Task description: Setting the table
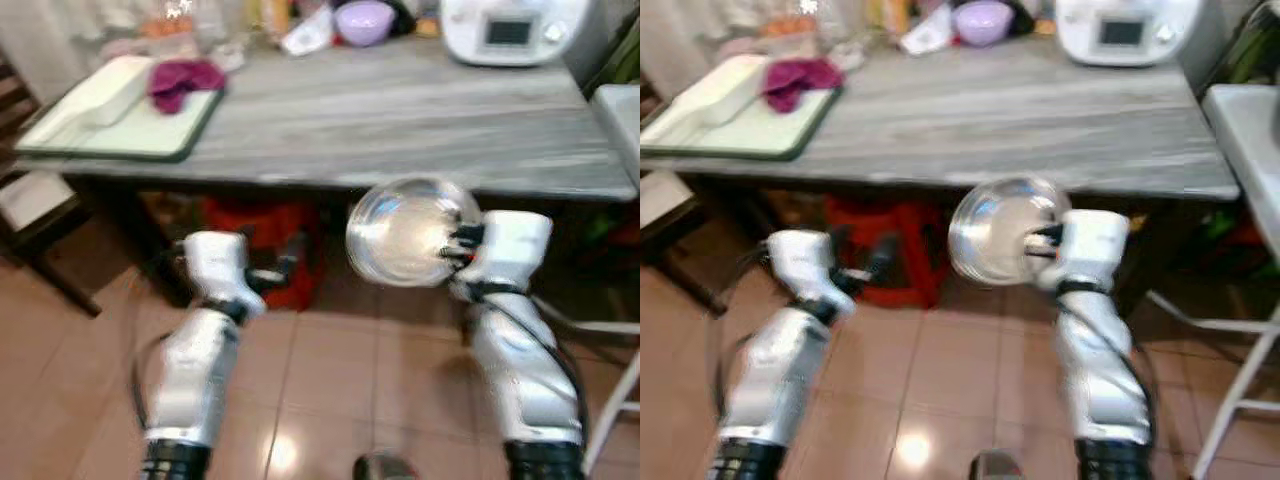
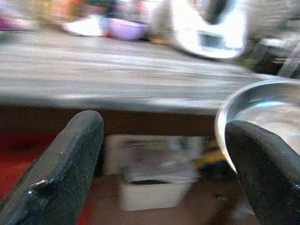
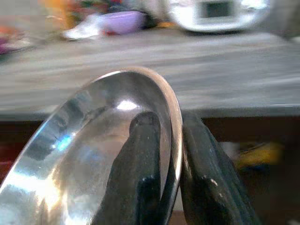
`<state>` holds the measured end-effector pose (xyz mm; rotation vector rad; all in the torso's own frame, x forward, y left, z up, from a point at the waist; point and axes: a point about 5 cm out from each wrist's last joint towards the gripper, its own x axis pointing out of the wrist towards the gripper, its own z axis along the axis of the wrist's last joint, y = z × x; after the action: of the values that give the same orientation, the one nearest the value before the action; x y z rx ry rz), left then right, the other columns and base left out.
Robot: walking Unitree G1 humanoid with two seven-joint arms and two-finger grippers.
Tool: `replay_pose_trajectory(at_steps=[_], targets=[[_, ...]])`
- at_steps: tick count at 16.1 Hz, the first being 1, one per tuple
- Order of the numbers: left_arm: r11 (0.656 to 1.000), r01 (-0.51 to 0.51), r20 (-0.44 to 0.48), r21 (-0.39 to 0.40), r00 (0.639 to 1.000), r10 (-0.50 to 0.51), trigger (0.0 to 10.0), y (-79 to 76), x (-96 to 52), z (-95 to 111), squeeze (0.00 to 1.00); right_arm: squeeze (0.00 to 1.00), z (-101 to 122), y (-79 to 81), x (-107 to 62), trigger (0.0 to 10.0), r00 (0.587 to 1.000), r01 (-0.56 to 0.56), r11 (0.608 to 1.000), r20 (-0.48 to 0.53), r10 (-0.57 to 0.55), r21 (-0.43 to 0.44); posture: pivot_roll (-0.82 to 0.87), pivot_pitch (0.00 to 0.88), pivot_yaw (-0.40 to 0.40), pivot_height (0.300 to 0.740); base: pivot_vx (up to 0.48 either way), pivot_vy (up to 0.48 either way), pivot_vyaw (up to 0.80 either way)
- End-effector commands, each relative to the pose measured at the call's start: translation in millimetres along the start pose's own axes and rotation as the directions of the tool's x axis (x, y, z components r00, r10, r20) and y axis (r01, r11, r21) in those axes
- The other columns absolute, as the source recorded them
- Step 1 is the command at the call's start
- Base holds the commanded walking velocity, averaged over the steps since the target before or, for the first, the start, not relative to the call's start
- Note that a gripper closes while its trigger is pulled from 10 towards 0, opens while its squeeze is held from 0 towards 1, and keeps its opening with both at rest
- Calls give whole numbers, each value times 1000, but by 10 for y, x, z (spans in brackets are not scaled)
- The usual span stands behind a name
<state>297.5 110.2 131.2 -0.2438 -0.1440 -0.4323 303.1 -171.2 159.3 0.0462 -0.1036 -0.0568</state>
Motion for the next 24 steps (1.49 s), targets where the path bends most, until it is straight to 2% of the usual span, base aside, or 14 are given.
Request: replay_pose_trajectory(at_steps=[1,12,18,22,24], targets=[[999,-22,0,23,1000,22,10000,92,-25,37,0,0,53,90,7,10000,999,-26,1000,23,26,16,-164,144,47,740,356,0,-438],[1000,-16,-2,22,1000,16,10000,73,-27,34,0,0,82,101,21,10000,999,-31,999,41,31,14,-162,143,48,740,345,0,0],[999,-16,-9,30,1000,16,10000,95,-58,38,0,0,135,53,76,10000,998,-20,1000,64,19,5,-162,143,48,740,334,0,0],[1000,-3,-12,27,1000,3,10000,82,-82,39,0,0,129,27,97,10000,998,-13,1000,62,14,-2,-151,149,43,740,0,0,0],[997,20,-38,70,999,-17,10000,134,-182,36,0,0,159,-39,155,10000,998,-2,1000,70,3,-12,-146,151,47,740,0,0,0]])
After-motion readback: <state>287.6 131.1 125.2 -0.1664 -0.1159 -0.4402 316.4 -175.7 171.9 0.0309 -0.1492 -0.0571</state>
